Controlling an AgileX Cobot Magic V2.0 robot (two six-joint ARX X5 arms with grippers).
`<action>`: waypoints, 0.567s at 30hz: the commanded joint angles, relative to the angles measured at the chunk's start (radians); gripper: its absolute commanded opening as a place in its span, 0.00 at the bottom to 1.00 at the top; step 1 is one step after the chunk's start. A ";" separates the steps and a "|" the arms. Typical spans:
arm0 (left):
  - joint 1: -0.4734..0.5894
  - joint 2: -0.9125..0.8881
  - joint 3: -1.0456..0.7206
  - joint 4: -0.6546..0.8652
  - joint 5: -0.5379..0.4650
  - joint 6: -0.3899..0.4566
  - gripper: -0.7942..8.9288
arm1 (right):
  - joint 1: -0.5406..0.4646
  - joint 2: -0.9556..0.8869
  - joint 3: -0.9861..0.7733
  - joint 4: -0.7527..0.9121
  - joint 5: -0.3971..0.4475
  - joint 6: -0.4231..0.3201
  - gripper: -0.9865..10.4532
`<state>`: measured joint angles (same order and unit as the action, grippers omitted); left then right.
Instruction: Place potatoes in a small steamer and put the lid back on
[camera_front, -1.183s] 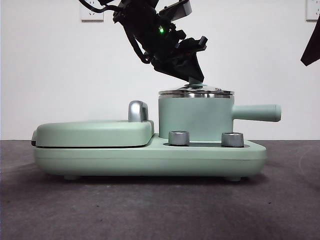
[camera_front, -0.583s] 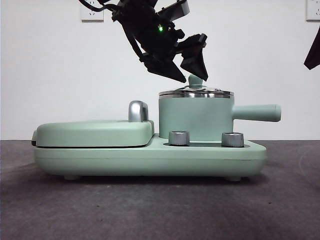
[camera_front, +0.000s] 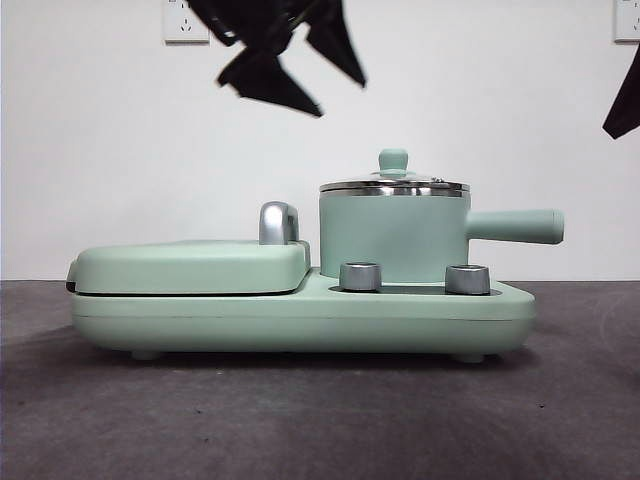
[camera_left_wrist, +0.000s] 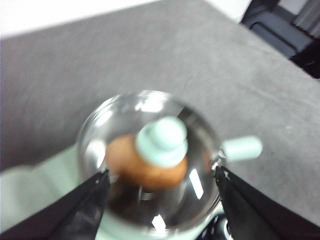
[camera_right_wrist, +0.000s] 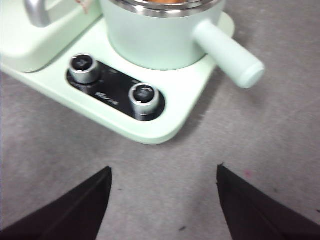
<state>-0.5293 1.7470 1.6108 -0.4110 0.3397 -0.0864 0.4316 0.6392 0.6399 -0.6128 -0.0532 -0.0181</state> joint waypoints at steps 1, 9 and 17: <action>0.005 -0.011 -0.002 -0.033 0.007 -0.029 0.43 | 0.006 0.006 0.000 0.006 -0.011 0.012 0.37; 0.032 -0.182 -0.233 0.037 0.026 -0.032 0.43 | 0.006 0.006 0.000 0.006 -0.018 0.012 0.37; 0.063 -0.480 -0.641 0.180 0.024 -0.100 0.43 | 0.006 0.006 0.000 0.006 -0.033 0.015 0.37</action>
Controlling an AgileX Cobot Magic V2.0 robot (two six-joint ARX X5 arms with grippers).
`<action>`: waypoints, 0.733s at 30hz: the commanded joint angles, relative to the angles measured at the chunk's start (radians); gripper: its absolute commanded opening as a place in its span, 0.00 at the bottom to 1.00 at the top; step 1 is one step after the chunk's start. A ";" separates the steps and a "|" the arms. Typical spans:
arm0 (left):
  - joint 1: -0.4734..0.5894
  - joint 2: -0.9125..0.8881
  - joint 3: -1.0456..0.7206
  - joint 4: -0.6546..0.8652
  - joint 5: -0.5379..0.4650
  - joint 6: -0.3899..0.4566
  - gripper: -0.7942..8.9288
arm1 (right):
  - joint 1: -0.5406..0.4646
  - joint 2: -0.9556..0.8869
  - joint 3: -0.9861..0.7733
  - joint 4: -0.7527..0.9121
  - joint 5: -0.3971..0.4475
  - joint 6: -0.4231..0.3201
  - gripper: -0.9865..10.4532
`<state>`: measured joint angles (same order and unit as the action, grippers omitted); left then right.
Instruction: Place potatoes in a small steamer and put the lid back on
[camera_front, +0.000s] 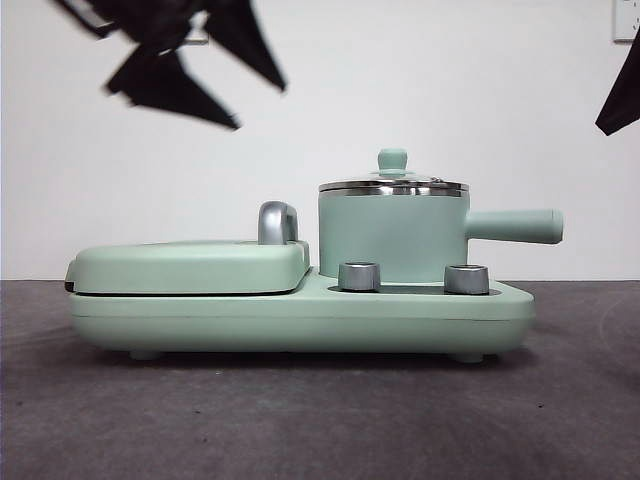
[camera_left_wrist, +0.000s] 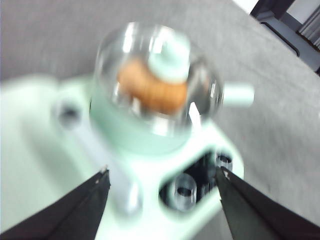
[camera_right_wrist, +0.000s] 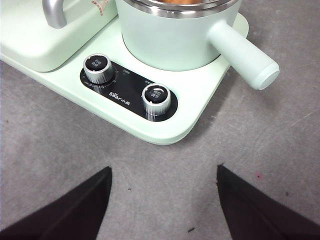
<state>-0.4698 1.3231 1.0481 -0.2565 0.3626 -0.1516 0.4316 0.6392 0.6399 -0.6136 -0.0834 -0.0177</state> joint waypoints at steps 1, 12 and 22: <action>0.009 -0.098 -0.126 0.032 0.000 -0.043 0.43 | 0.006 0.006 0.000 0.007 -0.003 0.015 0.37; 0.062 -0.496 -0.441 -0.010 -0.073 -0.130 0.43 | 0.006 0.006 0.000 0.008 -0.018 0.014 0.37; 0.064 -0.634 -0.465 -0.198 -0.098 -0.114 0.11 | 0.006 -0.001 0.001 0.011 -0.037 0.006 0.10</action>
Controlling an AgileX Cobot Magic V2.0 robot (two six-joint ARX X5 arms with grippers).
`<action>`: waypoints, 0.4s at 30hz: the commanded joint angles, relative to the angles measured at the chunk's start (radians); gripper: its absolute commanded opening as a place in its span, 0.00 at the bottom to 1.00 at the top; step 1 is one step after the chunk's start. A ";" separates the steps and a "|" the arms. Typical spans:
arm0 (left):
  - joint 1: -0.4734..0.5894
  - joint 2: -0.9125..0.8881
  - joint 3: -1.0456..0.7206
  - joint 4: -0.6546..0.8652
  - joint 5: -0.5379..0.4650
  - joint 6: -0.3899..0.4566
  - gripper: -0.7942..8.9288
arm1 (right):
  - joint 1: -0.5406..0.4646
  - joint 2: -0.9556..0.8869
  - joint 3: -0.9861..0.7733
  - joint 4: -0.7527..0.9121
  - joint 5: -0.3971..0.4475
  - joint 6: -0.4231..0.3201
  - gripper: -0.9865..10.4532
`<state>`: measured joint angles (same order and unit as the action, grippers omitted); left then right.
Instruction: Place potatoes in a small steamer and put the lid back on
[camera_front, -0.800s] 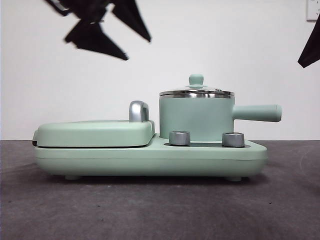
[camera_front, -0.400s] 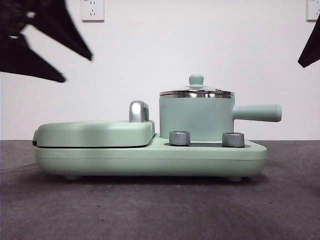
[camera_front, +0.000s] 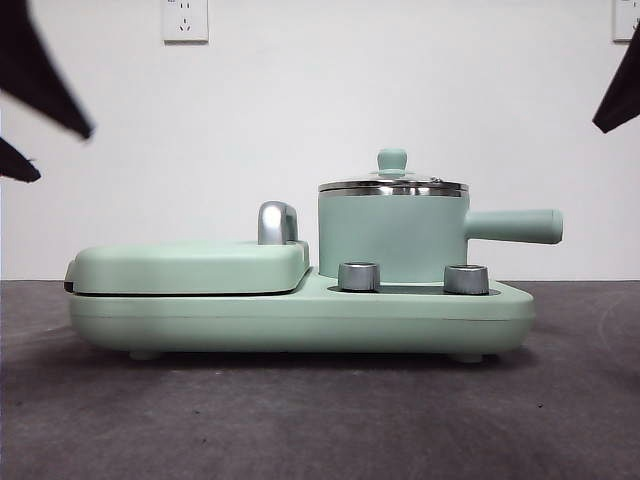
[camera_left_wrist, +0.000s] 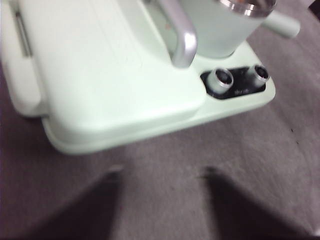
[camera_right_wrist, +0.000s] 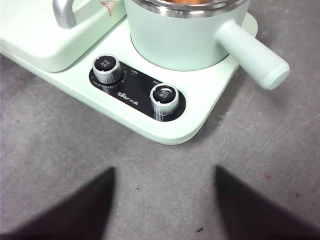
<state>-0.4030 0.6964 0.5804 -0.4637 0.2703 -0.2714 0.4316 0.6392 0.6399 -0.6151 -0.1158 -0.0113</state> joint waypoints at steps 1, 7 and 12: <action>-0.003 -0.012 0.003 0.012 -0.005 0.009 0.09 | 0.006 0.000 0.001 0.020 -0.011 0.004 0.13; -0.003 -0.031 0.003 0.015 -0.005 0.009 0.09 | 0.006 -0.002 0.003 0.055 -0.015 0.004 0.13; -0.003 -0.031 0.003 0.015 -0.005 0.009 0.09 | 0.006 -0.002 0.003 0.061 -0.015 0.004 0.13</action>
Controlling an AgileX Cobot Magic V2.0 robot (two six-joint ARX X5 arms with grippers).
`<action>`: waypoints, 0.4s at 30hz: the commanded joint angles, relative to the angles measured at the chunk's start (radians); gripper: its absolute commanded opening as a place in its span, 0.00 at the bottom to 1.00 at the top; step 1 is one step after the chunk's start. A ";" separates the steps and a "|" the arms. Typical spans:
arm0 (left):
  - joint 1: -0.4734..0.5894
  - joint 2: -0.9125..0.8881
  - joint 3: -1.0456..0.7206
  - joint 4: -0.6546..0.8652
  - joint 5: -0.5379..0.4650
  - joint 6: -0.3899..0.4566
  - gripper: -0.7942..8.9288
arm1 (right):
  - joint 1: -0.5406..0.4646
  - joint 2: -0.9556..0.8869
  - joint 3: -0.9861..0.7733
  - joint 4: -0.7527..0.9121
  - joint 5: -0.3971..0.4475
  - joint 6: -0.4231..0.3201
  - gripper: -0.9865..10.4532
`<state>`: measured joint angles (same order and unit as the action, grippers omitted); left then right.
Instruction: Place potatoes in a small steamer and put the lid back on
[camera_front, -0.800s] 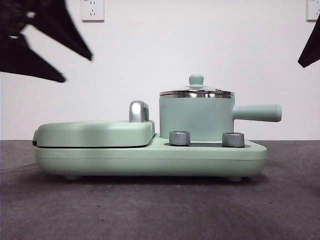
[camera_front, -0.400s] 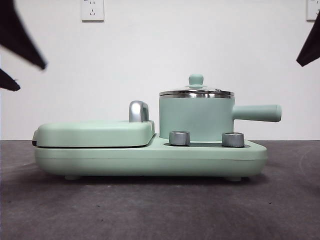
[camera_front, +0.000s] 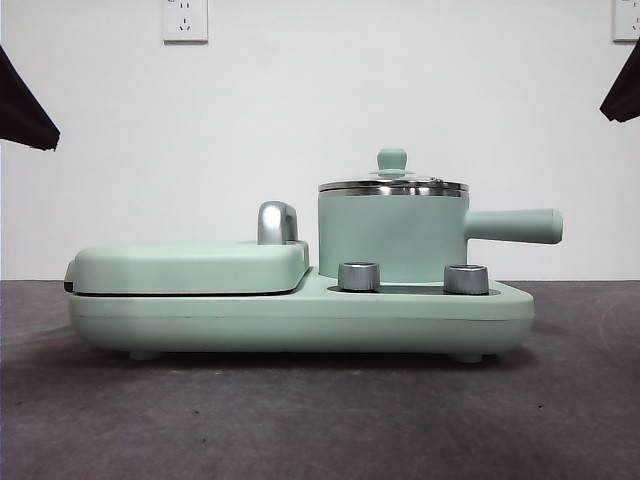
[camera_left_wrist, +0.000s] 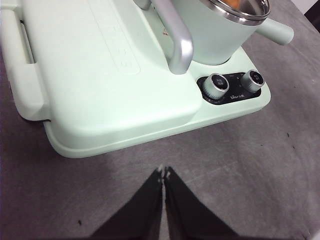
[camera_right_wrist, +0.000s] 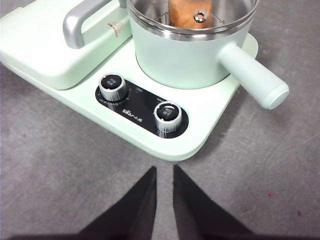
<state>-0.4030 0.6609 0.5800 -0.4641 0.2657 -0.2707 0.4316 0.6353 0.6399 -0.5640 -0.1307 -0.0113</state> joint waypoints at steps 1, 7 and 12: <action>-0.003 0.002 0.003 0.013 -0.001 0.008 0.09 | 0.006 0.002 0.003 0.010 0.000 0.004 0.13; 0.042 -0.142 -0.036 0.035 -0.022 0.222 0.09 | 0.006 0.002 0.003 0.010 0.000 0.004 0.13; 0.199 -0.359 -0.214 0.152 -0.150 0.226 0.09 | 0.006 0.002 0.003 0.010 0.000 0.004 0.13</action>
<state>-0.2207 0.3286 0.3981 -0.3298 0.1383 -0.0692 0.4316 0.6346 0.6399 -0.5636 -0.1307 -0.0113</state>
